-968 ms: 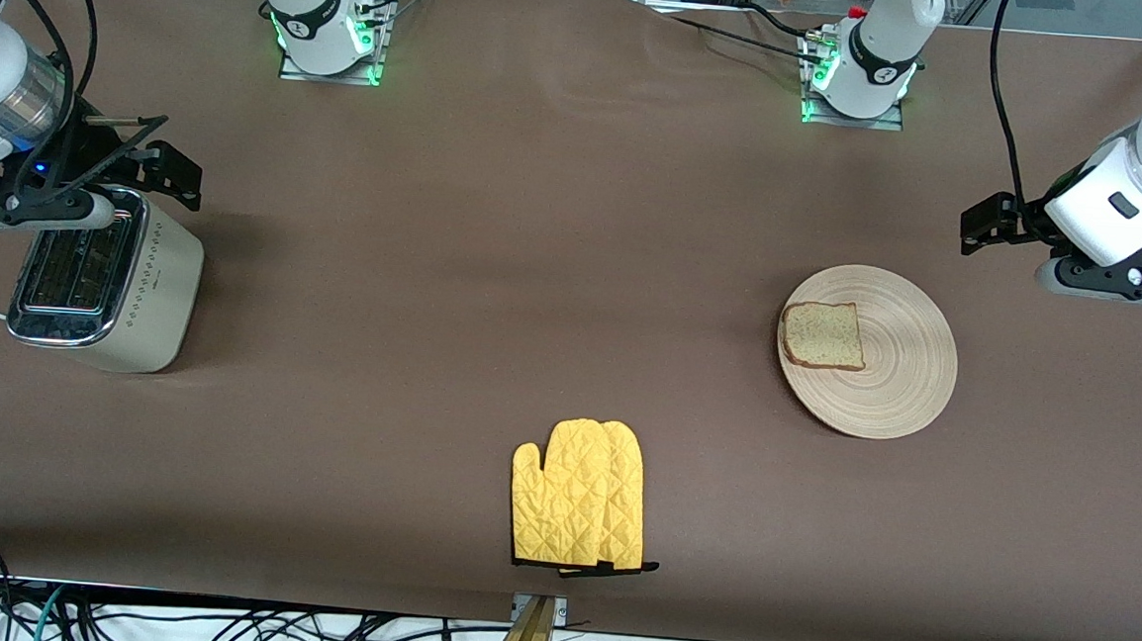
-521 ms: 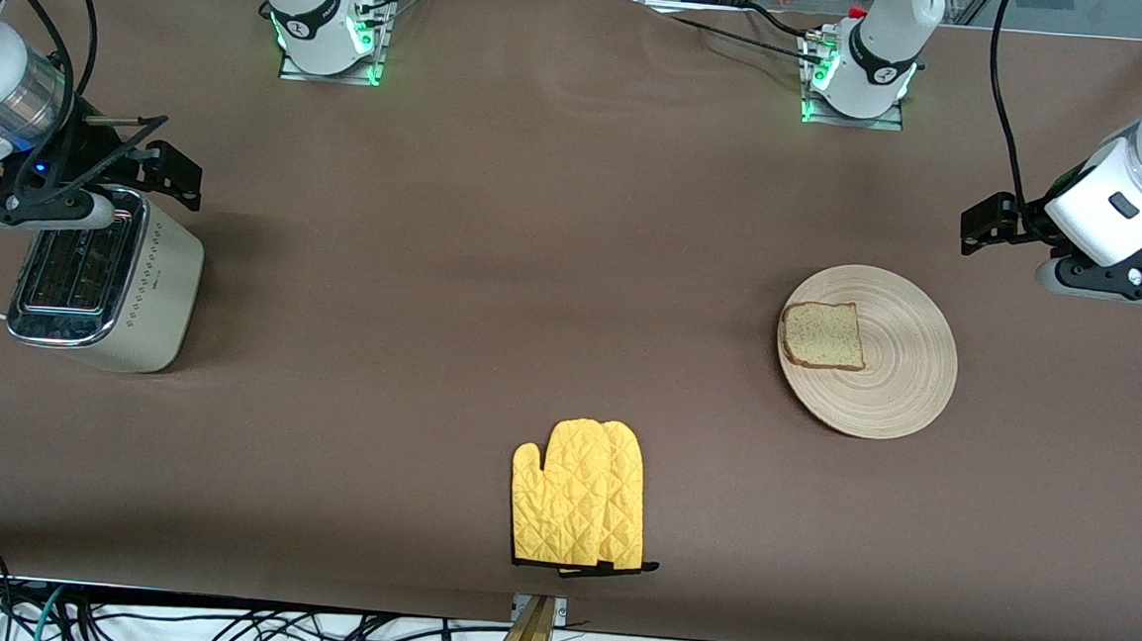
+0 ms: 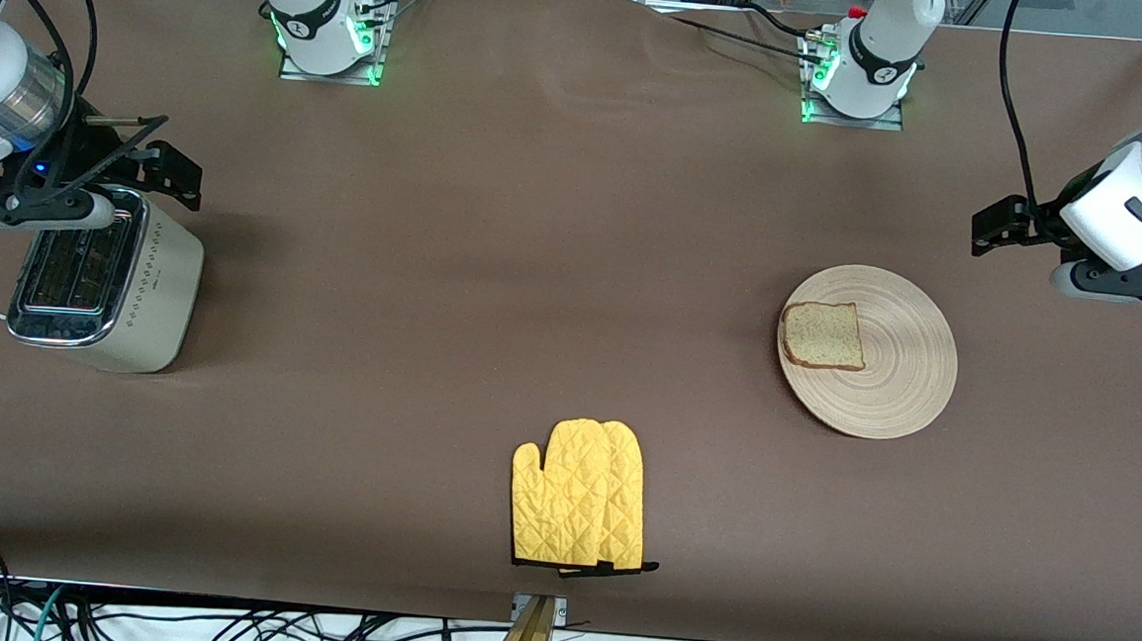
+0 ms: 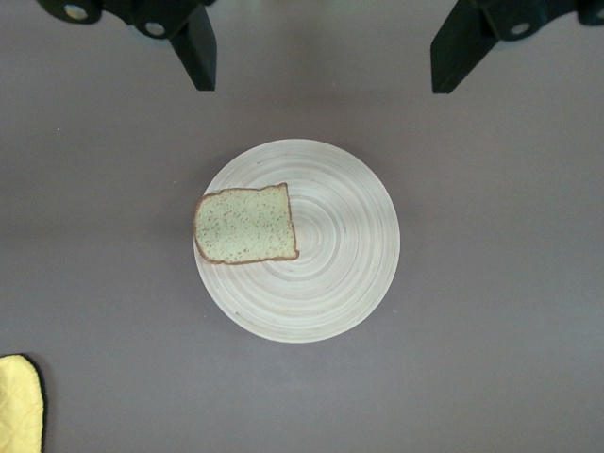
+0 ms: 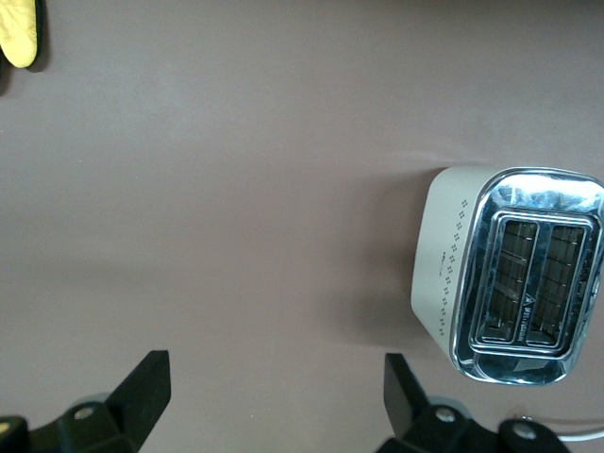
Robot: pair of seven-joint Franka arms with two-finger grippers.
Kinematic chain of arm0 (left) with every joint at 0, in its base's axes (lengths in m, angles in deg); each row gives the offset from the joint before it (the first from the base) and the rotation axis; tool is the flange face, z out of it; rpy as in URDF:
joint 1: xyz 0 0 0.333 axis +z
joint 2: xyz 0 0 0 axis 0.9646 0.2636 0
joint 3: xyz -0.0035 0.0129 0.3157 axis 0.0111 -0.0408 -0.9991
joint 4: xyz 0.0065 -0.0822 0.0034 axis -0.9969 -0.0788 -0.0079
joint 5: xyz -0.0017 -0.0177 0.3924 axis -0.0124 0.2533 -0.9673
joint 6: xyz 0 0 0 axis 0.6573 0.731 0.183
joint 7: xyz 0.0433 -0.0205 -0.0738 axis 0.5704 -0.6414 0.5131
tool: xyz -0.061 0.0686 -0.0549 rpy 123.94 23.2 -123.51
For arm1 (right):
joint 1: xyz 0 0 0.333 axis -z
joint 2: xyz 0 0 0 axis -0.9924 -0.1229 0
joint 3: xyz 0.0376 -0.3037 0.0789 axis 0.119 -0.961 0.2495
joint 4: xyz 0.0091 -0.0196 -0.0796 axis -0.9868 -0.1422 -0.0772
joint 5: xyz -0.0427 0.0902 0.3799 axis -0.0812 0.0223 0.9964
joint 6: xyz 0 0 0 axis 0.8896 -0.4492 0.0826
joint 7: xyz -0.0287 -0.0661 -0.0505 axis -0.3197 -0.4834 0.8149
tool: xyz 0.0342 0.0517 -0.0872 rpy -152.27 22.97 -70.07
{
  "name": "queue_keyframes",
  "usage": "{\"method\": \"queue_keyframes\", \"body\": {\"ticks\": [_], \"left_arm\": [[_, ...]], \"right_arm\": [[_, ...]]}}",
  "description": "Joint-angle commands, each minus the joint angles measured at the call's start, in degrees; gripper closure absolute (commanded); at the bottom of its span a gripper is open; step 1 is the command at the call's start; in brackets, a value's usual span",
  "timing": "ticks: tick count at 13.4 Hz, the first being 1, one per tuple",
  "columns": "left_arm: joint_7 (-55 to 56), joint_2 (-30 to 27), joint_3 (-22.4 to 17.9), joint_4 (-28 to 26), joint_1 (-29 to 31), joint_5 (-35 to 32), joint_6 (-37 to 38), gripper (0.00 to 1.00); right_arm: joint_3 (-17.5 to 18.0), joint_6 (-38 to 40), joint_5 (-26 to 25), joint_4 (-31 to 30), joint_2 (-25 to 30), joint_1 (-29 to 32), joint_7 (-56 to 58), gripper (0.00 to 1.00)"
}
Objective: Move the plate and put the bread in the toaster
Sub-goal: 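Move the left gripper down toward the wooden plate's rim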
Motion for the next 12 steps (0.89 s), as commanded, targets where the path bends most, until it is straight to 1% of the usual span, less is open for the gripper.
{"method": "queue_keyframes", "body": {"ticks": [1,3,6,12], "left_arm": [[-0.6,1.1,0.1,1.4,1.3,1.5,1.7,0.0],[-0.6,1.9,0.1,2.1,1.9,2.1,1.5,0.0],[-0.9,3.9,0.1,2.1,6.5,8.3,1.4,0.0],[-5.7,5.3,0.1,2.1,10.0,11.0,1.4,0.0]], "right_arm": [[0.0,0.4,0.0,0.0,0.5,-0.2,-0.9,0.0],[0.0,0.3,0.1,-0.1,0.5,-0.2,-0.9,0.0],[0.0,0.4,0.1,0.0,0.5,-0.2,-0.9,0.0],[0.0,0.4,0.0,-0.1,0.5,-0.2,-0.9,0.0]]}}
